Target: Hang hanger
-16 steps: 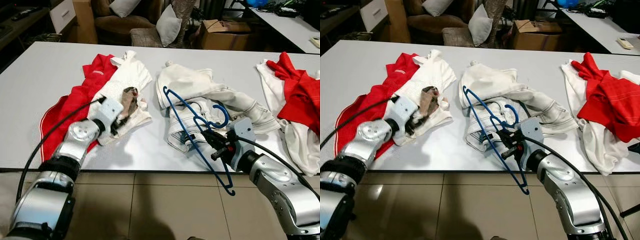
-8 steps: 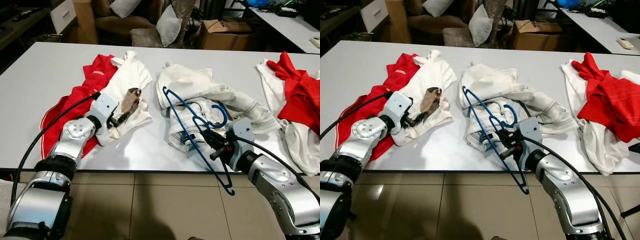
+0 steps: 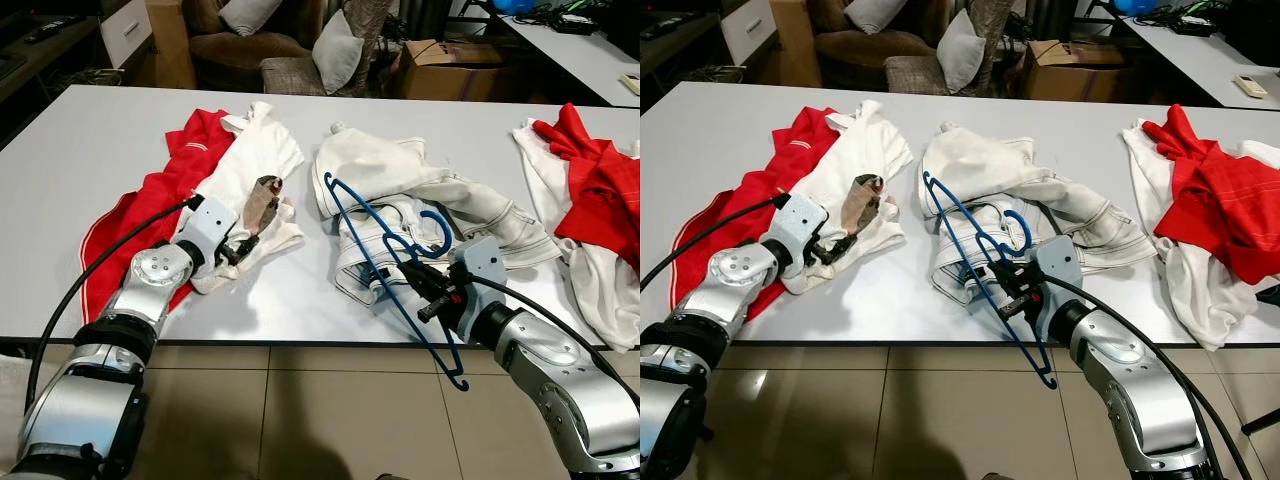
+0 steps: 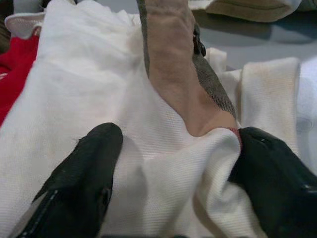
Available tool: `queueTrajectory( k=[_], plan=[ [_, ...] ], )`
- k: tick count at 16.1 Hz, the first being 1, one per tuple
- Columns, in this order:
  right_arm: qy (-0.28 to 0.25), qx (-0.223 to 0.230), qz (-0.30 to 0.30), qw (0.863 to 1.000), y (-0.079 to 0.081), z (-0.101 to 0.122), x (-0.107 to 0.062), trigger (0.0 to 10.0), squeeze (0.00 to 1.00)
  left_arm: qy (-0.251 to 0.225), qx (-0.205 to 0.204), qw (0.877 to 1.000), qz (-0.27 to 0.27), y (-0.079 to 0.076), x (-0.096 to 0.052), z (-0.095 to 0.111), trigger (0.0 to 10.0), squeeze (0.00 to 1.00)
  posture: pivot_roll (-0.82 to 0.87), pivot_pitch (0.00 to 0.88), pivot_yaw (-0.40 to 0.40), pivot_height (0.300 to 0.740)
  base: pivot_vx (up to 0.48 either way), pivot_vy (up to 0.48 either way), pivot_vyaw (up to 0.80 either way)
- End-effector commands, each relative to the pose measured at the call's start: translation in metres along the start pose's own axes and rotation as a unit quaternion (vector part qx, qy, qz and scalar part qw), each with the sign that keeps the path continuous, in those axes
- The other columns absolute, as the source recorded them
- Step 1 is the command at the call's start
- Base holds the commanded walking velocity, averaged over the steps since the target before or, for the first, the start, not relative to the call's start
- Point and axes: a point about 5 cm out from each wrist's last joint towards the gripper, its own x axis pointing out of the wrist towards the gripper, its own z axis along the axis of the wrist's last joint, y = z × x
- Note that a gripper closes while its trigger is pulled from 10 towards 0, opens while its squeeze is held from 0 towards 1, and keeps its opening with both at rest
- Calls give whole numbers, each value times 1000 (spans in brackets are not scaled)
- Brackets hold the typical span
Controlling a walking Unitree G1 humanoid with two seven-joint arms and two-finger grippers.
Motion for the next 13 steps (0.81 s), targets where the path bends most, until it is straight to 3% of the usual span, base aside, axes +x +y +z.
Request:
queueTrajectory(
  k=[1, 13],
  plan=[
    [8, -1, -3, 1000, 0, -2, 0, 10000, 0, 1, -1, 1000, 5, 3, 2, 4, 0, 0, -83, 0, 15, 740, 0, 0, 0],
    [11, -1, 2, 1000, 3, -3, 2, 10000, 0, 0, -4, 1000, 7, 4, 2, 3, 0, 0, -79, 0, 12, 740, 0, 0, 0]
  ],
)
